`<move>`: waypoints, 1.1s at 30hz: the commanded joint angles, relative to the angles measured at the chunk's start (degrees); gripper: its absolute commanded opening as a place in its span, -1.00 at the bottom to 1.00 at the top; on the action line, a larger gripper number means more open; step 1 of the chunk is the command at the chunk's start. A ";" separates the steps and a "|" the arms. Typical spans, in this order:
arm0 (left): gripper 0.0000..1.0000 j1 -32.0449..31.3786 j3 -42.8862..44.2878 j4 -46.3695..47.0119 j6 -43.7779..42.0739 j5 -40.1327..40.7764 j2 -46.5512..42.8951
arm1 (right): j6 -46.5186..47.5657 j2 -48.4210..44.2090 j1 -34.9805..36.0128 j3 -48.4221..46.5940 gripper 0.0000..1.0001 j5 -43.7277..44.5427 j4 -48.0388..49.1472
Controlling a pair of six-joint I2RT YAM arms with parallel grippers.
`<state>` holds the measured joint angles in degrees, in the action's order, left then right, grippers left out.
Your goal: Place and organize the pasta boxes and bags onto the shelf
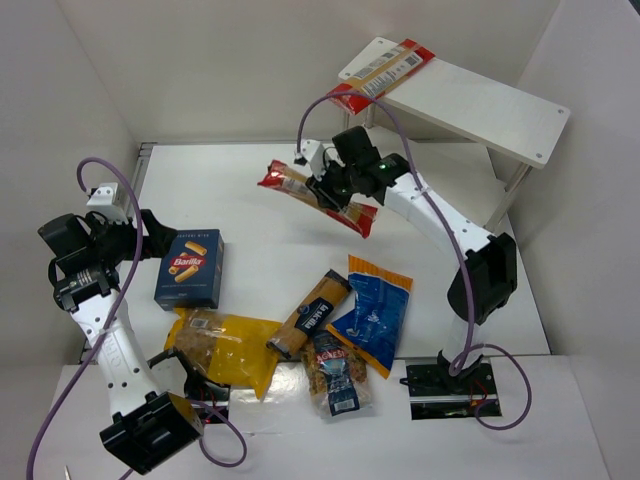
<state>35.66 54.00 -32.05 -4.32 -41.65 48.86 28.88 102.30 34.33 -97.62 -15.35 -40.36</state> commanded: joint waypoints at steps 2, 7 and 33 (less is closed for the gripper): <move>0.98 -0.06 0.06 1.82 -0.34 -0.46 -0.96 | -3.21 -6.23 -0.22 -9.15 -1.00 -1.52 1.08; 0.98 -0.06 -0.47 2.35 0.19 -0.45 -1.48 | -6.82 -7.73 -0.22 -16.79 -1.00 -2.83 1.07; 0.98 -0.06 -2.05 4.46 0.71 3.42 -2.72 | -38.27 -3.26 -21.57 -48.61 -1.00 9.30 7.14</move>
<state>35.64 52.18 -29.69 -4.12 -38.54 46.76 -0.73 99.13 16.29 -138.67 -5.34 -42.89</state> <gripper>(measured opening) 0.992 0.388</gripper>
